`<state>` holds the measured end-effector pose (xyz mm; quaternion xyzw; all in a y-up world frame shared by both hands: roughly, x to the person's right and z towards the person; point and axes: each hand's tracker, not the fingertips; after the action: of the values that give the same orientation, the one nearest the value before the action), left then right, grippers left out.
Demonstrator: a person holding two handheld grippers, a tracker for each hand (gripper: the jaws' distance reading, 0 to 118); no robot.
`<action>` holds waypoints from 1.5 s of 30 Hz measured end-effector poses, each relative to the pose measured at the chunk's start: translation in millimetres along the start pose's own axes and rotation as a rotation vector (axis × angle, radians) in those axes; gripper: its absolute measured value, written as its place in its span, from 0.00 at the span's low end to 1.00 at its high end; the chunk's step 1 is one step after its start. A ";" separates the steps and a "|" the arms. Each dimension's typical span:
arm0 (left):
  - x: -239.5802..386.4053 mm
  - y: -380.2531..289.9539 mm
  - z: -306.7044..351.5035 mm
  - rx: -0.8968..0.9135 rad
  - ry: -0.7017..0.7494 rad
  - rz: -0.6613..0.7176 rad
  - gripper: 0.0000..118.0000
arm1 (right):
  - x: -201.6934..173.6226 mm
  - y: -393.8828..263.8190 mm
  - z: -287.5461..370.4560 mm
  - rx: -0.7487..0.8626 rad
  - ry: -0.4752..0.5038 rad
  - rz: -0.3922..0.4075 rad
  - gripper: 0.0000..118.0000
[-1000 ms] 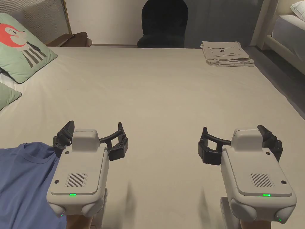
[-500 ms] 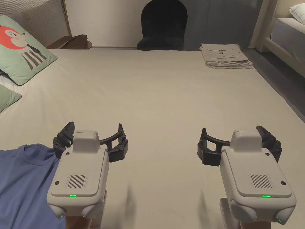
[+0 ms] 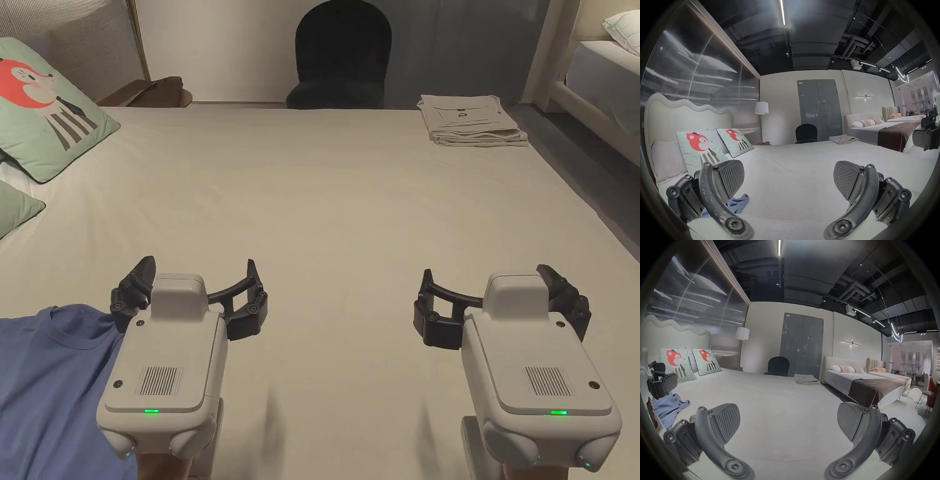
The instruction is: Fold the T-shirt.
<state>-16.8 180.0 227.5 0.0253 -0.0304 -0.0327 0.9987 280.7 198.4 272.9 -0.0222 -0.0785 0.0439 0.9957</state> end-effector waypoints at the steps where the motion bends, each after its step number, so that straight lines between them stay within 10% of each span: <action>1: 0.6 1.1 0.9 0.000 0.001 -0.001 0.93 | 0.3 0.0 0.2 0.000 -0.001 0.000 1.00; 45: 0.2 -0.8 0.0 0.004 -0.004 -0.013 0.93 | 1.4 4.1 1.4 -0.001 0.009 0.007 0.99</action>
<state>-16.7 179.2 227.4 0.0275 -0.0321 -0.0393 0.9983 281.5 202.6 274.2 -0.0232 -0.0741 0.0474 0.9959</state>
